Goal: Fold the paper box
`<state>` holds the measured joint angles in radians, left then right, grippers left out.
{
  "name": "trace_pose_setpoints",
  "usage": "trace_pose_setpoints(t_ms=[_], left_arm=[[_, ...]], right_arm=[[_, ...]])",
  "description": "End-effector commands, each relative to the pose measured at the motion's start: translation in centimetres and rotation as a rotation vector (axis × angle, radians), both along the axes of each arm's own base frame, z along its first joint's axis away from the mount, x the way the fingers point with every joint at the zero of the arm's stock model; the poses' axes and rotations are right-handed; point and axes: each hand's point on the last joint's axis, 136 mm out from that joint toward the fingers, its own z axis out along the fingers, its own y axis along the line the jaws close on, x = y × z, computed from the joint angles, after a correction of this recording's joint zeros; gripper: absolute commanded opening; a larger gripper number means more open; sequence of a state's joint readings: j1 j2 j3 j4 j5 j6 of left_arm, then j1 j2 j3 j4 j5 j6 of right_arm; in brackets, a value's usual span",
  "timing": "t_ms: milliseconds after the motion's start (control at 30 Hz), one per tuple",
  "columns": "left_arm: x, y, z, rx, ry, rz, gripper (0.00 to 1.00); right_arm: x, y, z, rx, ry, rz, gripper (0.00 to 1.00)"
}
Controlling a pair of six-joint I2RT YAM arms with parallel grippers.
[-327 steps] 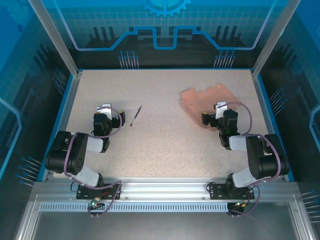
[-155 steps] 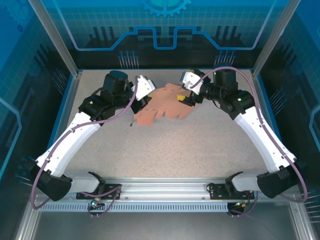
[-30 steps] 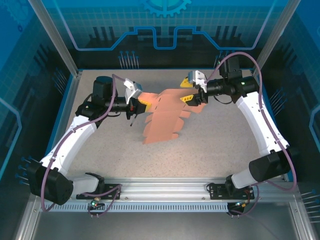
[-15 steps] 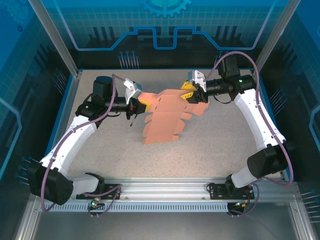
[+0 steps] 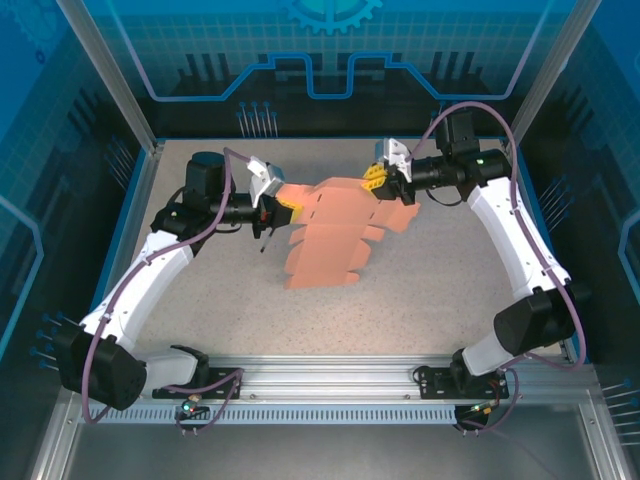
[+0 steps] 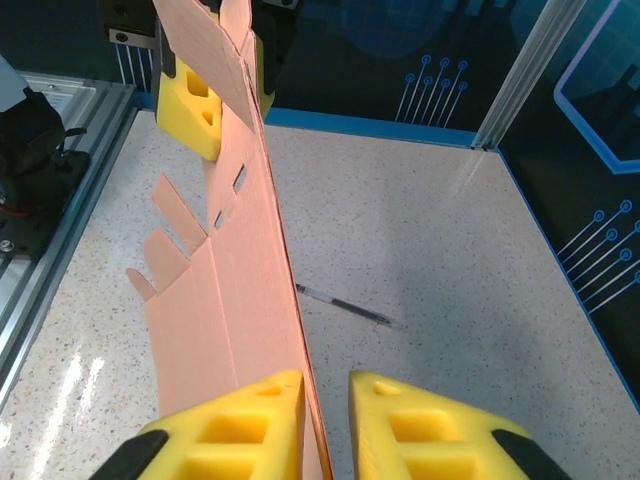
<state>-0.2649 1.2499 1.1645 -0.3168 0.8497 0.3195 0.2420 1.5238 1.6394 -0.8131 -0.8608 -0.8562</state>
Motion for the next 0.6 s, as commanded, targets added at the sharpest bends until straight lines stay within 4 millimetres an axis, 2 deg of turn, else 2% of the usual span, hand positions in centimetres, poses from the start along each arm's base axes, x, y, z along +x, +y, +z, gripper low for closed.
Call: trace_pose_setpoints(t_ms=[0, 133, 400, 567], left_arm=[[0.1, -0.1, 2.2, -0.043, -0.029, 0.031, 0.00], [1.6, 0.4, 2.0, -0.063, 0.040, 0.136, 0.00], [2.9, 0.7, 2.6, -0.130, 0.159, 0.207, 0.00], [3.9, 0.8, 2.5, -0.171, 0.220, 0.232, 0.00]], right_arm=[[0.6, -0.6, 0.7, -0.018, -0.086, -0.100, 0.12], [1.6, -0.5, 0.2, -0.069, -0.221, -0.226, 0.10], [3.5, 0.6, -1.6, -0.214, -0.550, -0.469, 0.09], [3.8, 1.7, -2.7, -0.236, -0.685, -0.535, 0.09]])
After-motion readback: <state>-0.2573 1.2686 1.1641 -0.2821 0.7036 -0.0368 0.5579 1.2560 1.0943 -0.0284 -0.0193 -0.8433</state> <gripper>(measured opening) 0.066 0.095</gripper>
